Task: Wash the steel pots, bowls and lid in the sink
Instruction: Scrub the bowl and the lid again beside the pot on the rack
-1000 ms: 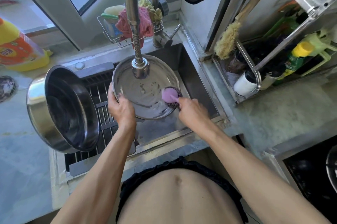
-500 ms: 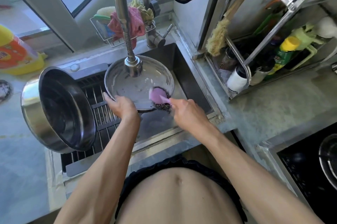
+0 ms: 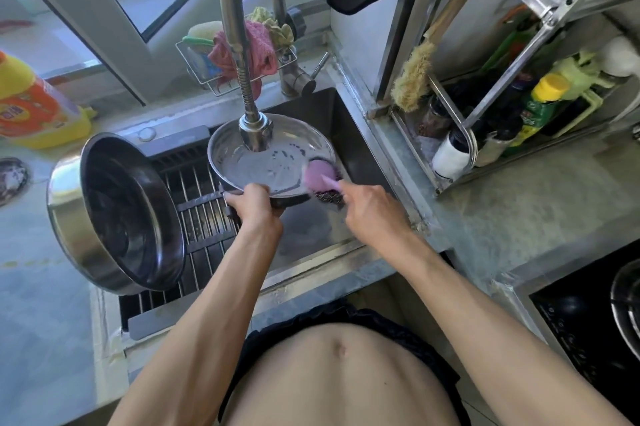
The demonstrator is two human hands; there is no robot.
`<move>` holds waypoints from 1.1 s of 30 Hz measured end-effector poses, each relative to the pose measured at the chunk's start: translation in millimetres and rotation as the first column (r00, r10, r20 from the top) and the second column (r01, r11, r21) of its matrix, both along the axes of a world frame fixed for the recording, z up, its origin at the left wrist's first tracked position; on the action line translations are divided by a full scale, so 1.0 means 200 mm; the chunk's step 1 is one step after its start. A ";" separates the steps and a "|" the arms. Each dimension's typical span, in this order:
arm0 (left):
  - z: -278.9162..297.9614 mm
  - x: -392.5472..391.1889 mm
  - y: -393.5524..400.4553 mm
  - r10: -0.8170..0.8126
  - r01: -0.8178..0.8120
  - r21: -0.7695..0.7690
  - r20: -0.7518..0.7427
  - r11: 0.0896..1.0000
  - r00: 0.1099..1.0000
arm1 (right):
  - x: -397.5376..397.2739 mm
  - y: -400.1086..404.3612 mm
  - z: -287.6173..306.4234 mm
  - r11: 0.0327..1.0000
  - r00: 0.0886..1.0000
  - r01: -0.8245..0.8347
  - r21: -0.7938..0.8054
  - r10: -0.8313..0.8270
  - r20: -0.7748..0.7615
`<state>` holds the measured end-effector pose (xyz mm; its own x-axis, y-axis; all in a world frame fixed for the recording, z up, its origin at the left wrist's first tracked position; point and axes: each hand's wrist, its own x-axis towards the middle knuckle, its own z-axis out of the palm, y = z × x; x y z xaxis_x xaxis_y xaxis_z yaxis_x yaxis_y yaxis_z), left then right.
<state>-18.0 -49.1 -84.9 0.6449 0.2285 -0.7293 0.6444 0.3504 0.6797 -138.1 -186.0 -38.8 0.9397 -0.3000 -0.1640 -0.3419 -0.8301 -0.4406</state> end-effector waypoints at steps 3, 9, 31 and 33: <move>-0.01 0.01 0.02 -0.055 0.053 -0.059 -0.023 0.997 0.998 | 0.00 -0.04 -0.04 0.999 0.999 0.038 -0.022 -0.037 0.020; -0.03 -0.02 0.00 -0.072 0.061 -0.187 -0.053 0.980 0.996 | 0.01 0.08 -0.12 0.960 0.990 0.102 0.262 -0.124 0.066; -0.02 -0.01 0.09 -0.207 0.205 -0.069 -0.023 0.976 0.978 | 0.12 -0.15 -0.14 0.944 0.971 0.241 0.227 -0.237 -0.043; -0.04 0.02 0.14 -0.266 0.264 -0.031 -0.042 0.964 0.963 | 0.13 -0.16 -0.16 0.878 0.938 0.337 0.341 -0.344 -0.042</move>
<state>-14.1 -21.8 -92.3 0.6460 0.0356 -0.7625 0.7465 0.1792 0.6408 -112.8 -218.0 -71.0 0.7939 -0.5313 -0.2958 -0.5647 -0.4637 -0.6827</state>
